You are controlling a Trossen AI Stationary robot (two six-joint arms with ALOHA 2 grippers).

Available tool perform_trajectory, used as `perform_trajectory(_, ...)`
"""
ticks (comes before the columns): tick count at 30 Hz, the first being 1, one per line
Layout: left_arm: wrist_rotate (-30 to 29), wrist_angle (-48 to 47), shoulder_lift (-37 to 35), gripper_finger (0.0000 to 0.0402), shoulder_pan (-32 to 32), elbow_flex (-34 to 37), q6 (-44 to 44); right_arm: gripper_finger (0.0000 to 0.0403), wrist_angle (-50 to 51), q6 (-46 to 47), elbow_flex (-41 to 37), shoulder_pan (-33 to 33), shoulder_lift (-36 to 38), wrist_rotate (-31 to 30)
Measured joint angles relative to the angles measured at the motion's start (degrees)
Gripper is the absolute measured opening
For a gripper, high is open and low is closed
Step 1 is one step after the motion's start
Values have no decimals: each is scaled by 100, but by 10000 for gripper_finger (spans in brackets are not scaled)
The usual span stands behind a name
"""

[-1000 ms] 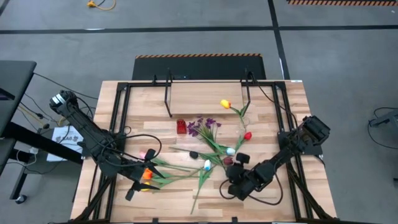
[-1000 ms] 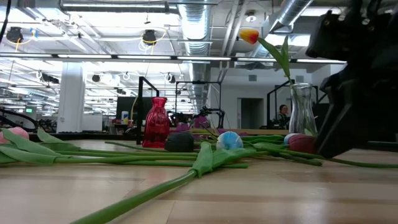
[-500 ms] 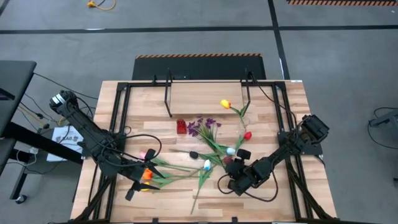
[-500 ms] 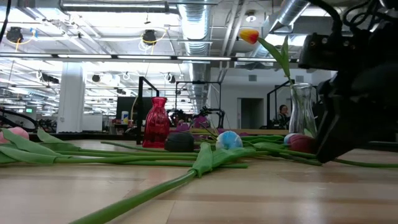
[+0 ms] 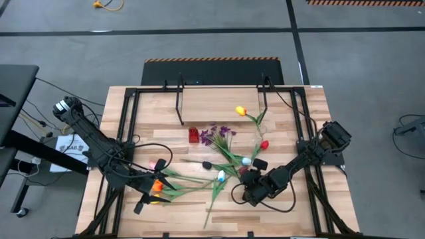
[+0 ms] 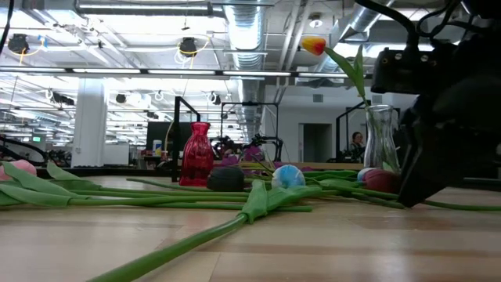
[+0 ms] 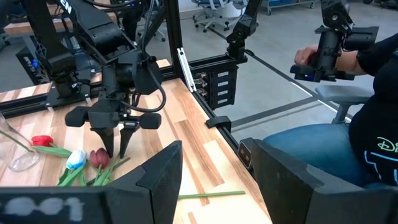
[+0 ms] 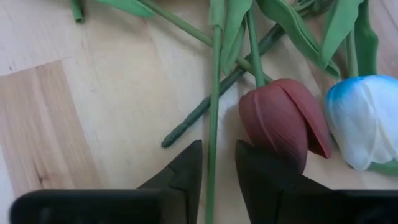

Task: Pick and place flowers into a vace then onto a shelf
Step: Put the right black flower into the transparent vase

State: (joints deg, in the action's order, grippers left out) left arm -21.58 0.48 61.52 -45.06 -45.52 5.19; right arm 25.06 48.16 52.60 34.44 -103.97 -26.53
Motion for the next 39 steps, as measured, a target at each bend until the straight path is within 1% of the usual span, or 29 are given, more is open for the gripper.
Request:
perform_trajectory(3, -2, -1, 0, 182, 0, 0, 0, 57, -86, -1, -24, 0, 3, 84)
perform_trajectory(7, -2, -1, 0, 182, 0, 0, -15, 12, -171, -4, -28, 11, -3, 101)
perform_trajectory(8, -2, -1, 0, 182, 0, 0, -15, 7, -180, -4, -30, 11, -3, 102)
perform_trajectory(11, -2, -1, 0, 182, 0, 0, -23, 11, -194, 42, -34, 11, -5, 97)
perform_trajectory(16, -4, -1, 0, 182, 0, 0, -26, 5, -84, 134, 41, 11, -23, 91)
perform_trajectory(19, -4, -1, 0, 182, 0, 0, -26, 3, 261, 132, 254, 4, -50, 92)
perform_trajectory(21, -3, 1, 0, 182, -2, 0, -27, 3, 585, 108, 460, -2, -58, -40)
perform_trajectory(27, -2, 2, 0, 182, 0, 0, -26, 2, 1641, 57, 1347, 106, -51, -585)
perform_trajectory(31, -4, 7, 0, 182, -2, 0, -26, 1, 2159, -177, 1965, 262, -47, -1167)
perform_trajectory(34, -9, 41, 0, 182, 0, 2, -148, 1, 2380, -540, 2377, 439, -30, -1880)
perform_trajectory(37, -19, 78, 0, 182, 4, 2, -399, 1, 2649, -915, 2472, 624, 221, -2884)
perform_trajectory(39, -84, 159, 0, 182, 16, 4, -579, 1, 2902, -962, 2479, 698, 562, -3196)
